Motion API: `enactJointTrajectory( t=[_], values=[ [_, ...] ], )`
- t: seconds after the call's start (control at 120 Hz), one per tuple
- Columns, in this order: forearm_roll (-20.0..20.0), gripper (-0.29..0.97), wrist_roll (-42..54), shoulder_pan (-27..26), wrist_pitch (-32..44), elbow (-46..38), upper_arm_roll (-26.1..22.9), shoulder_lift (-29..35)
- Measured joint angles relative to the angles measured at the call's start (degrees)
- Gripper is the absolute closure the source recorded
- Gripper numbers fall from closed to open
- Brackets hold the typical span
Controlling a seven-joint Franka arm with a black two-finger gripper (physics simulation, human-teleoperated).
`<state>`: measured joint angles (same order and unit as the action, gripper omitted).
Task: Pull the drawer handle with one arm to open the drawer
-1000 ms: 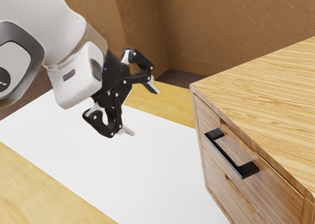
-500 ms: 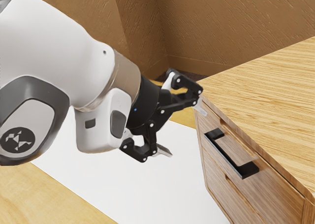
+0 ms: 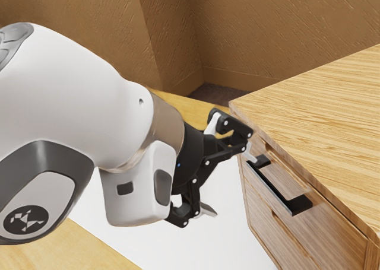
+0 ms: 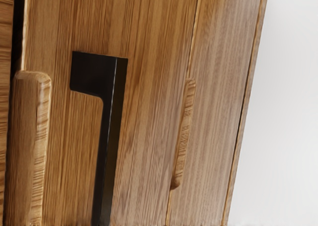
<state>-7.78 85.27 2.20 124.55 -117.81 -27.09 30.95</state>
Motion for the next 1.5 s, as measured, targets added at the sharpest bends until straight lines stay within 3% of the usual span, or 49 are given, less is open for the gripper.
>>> enactJointTrajectory(
  t=[0.1,0.283,0.467,0.933,1.25,1.35,1.5],
  values=[
    [0.0,0.04,-1.3,-0.1,-0.1,-1.1,0.0,0.3],
    [0.0,0.22,-2.5,0.1,3.0,-1.3,0.0,-0.5],
    [-0.1,0.30,-3.1,0.6,6.7,-1.0,0.7,-2.9],
    [-2.0,0.33,-4.0,-0.3,10.6,-0.9,0.0,-6.4],
    [-6.6,0.28,-4.6,-0.8,11.5,-2.2,0.1,-7.6],
    [-6.7,0.37,-4.7,-0.8,11.4,-3.4,0.1,-6.9],
    [-6.9,0.61,-4.8,-0.6,11.6,-3.7,0.3,-6.1]
  ],
)
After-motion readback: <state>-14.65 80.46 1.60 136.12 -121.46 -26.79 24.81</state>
